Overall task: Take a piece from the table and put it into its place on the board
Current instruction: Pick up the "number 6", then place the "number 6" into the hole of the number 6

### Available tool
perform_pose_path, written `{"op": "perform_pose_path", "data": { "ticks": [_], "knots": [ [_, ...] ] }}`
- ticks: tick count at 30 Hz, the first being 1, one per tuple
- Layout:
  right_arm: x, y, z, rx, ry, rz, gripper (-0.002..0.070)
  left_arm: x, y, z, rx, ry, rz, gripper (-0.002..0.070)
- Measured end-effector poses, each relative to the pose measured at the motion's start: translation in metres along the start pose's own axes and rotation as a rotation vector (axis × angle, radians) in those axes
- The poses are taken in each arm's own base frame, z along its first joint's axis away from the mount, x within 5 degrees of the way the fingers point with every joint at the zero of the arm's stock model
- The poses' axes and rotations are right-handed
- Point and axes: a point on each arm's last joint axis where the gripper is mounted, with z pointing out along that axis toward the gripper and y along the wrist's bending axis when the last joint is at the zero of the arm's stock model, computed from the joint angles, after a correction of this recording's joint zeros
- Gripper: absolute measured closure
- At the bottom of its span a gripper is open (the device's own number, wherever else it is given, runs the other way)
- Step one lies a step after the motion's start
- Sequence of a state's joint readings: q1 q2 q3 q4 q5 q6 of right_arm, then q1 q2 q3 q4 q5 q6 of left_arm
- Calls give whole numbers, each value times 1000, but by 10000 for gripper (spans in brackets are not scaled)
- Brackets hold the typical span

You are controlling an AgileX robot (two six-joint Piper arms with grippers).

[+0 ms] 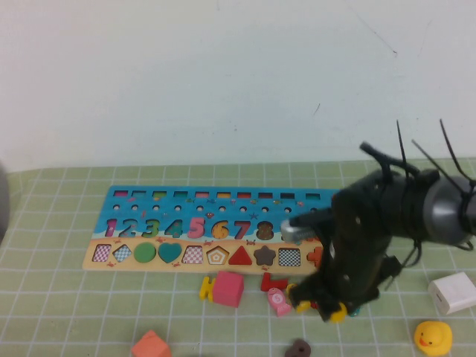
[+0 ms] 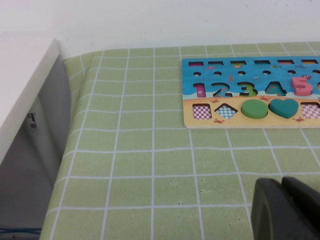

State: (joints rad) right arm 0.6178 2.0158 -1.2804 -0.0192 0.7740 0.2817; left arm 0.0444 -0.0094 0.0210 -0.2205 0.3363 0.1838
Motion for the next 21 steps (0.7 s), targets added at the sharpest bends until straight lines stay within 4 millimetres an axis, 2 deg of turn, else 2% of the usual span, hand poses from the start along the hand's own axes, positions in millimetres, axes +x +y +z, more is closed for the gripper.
{"op": "perform_pose_path", "data": {
  "ticks": [6, 11, 15, 18, 21],
  "knots": [
    [-29, 18, -34, -142, -85, 46, 402, 0, 0, 0, 0, 0, 0, 676],
    [-46, 32, -66, -233, -168, -176, 402, 0, 0, 0, 0, 0, 0, 676],
    [-64, 40, -91, -272, -243, -249, 402, 0, 0, 0, 0, 0, -1, 676],
    [-78, 45, -101, -284, -277, -270, 402, 0, 0, 0, 1, 0, -2, 676],
    [-90, 53, -98, -289, -254, -293, 402, 0, 0, 0, 1, 0, -3, 676]
  ]
}}
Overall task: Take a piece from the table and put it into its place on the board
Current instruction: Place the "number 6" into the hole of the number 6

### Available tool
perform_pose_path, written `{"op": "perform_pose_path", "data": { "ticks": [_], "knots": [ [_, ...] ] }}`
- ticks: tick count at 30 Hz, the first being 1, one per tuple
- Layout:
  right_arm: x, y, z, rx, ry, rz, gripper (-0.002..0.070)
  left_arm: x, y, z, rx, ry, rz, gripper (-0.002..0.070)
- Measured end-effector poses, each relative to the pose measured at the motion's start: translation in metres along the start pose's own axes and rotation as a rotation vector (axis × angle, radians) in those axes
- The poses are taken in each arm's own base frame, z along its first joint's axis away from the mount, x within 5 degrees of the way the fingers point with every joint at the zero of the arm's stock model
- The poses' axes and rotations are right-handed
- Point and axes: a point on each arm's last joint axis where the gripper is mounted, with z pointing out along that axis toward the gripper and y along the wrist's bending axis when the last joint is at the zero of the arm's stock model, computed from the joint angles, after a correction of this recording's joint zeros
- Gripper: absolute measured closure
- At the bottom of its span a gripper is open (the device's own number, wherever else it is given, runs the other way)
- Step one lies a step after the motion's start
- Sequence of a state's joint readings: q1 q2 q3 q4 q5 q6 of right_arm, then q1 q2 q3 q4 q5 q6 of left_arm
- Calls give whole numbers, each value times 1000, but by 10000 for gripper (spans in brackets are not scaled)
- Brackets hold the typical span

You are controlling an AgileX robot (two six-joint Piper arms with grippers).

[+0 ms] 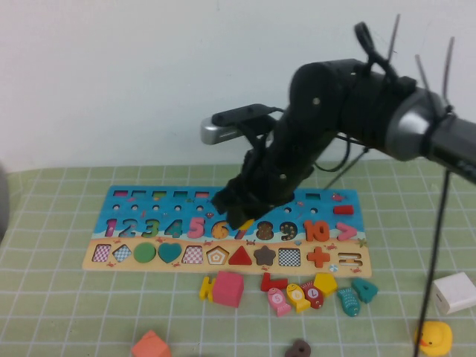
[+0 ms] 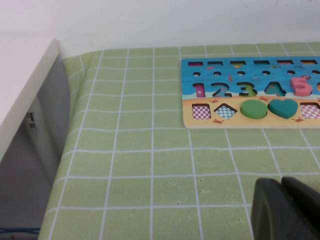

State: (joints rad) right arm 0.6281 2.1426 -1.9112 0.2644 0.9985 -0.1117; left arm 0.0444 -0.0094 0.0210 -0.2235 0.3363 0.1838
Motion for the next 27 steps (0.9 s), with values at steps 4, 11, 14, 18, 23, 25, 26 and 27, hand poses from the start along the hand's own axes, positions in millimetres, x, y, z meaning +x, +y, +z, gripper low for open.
{"op": "perform_pose_path", "data": {
  "ticks": [4, 11, 14, 18, 23, 25, 26, 27],
  "knots": [
    [-15, 10, 17, -17, 26, -41, 402, 0, 0, 0, 1, 0, -2, 676],
    [-36, 19, 49, 15, 28, -69, 402, 0, 0, 0, 5, -1, -12, 676],
    [-40, 11, 66, 64, 36, -48, 402, 0, -1, 0, 6, -1, -16, 676],
    [-44, 4, 81, 108, 22, -28, 402, 0, -1, 0, 7, -1, -18, 676],
    [-50, 0, 99, 109, -55, -23, 402, 0, -1, 0, 7, -1, -19, 676],
    [-51, -1, 103, 109, -79, -24, 402, 0, -1, 0, 7, -1, -19, 676],
    [-51, -2, 106, 109, -85, -24, 402, 0, -1, 0, 8, -1, -20, 676],
    [-51, -3, 107, 110, -87, -22, 402, 0, -1, 0, 8, -2, -21, 676]
  ]
}}
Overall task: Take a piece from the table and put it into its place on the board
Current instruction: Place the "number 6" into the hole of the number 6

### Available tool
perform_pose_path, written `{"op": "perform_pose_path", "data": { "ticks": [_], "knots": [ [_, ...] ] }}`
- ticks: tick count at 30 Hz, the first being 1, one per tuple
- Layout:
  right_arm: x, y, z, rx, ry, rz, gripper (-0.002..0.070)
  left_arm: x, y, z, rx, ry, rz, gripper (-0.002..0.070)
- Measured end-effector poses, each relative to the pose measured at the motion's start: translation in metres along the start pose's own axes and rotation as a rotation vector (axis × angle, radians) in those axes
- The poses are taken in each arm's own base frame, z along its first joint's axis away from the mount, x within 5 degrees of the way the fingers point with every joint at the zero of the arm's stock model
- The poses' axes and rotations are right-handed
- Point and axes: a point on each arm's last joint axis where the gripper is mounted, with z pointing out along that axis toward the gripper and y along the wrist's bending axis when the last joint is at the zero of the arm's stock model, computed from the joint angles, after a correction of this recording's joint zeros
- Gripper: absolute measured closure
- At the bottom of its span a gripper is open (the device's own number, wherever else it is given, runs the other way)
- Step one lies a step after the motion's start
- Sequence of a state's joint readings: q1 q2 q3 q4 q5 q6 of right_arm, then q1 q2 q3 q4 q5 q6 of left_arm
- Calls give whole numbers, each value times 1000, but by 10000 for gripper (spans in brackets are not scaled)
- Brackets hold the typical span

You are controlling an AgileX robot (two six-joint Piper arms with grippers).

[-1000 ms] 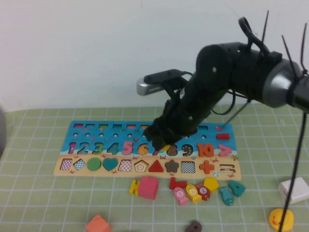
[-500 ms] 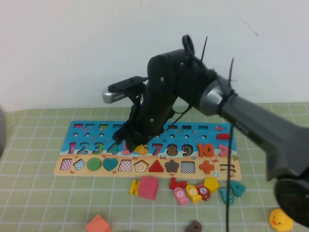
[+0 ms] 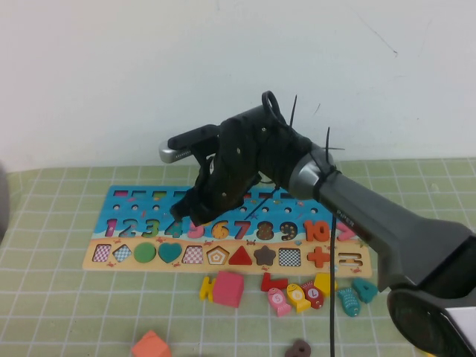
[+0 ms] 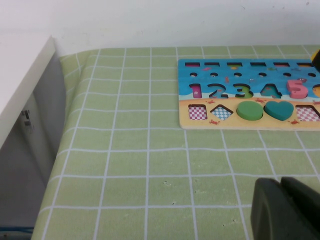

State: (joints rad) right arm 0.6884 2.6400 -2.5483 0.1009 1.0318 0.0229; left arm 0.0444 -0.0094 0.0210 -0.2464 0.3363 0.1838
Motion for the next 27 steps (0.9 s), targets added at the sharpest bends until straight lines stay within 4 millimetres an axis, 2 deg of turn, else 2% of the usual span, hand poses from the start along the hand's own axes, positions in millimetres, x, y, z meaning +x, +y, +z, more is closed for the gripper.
{"op": "perform_pose_path", "data": {
  "ticks": [5, 10, 16, 23, 27],
  "knots": [
    [4, -12, 10, 9, 20, 76, 402, 0, 0, 0, 0, 0, 0, 676],
    [3, -26, 8, 21, 18, 123, 402, 0, 0, 0, 0, 0, 0, 676],
    [5, -27, 10, 20, 31, 126, 402, 0, 0, 0, 0, 0, 0, 676],
    [15, -30, 32, 20, 76, 134, 402, 0, 0, 0, 0, 0, 0, 676],
    [14, -30, 34, 17, 57, 136, 402, 0, 0, 0, 1, 2, 0, 676]
  ]
}}
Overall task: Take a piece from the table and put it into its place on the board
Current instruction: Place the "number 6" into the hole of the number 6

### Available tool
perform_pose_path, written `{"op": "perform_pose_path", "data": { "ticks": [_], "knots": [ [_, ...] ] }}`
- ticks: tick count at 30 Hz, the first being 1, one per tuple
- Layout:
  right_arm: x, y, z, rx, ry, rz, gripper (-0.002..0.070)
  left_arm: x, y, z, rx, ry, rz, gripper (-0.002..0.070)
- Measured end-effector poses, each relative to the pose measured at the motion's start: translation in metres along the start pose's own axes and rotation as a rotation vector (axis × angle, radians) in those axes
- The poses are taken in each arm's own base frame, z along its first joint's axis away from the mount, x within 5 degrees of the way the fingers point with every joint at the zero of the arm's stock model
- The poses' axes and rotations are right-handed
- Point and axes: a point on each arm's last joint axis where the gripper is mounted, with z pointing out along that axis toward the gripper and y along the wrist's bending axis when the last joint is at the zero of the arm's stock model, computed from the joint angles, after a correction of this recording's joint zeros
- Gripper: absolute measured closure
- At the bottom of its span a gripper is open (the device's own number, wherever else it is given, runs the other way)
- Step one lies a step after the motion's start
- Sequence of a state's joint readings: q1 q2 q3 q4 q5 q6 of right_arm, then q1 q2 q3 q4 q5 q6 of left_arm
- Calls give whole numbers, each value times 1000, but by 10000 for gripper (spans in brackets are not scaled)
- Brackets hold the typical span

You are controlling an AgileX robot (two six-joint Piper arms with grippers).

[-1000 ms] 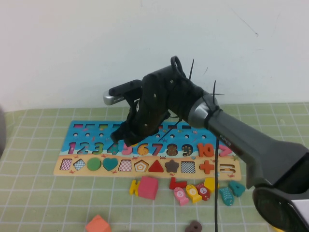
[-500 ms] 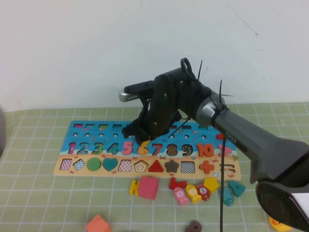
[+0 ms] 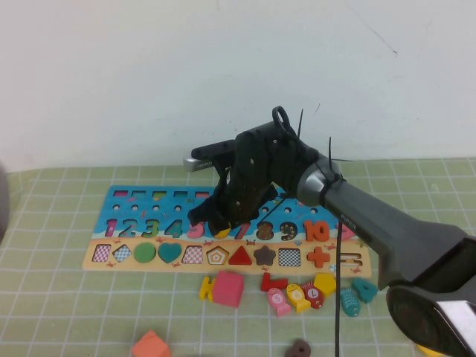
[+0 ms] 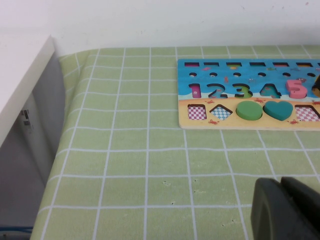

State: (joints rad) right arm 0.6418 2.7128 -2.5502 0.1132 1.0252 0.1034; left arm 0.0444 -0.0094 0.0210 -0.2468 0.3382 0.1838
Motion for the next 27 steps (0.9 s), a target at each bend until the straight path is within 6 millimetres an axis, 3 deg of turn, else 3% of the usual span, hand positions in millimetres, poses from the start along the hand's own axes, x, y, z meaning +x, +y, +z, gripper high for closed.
{"op": "perform_pose_path", "data": {
  "ticks": [6, 16, 27],
  "knots": [
    [-1, 1, 0, -8, -9, 4, 401, 0, 0, 0, 0, 0, 0, 676],
    [-1, 1, 0, -13, -8, 28, 307, 0, -1, 0, 7, -1, -18, 676],
    [-6, 4, -7, -33, -33, 36, 316, 0, -1, 0, 8, -1, -20, 676]
  ]
}}
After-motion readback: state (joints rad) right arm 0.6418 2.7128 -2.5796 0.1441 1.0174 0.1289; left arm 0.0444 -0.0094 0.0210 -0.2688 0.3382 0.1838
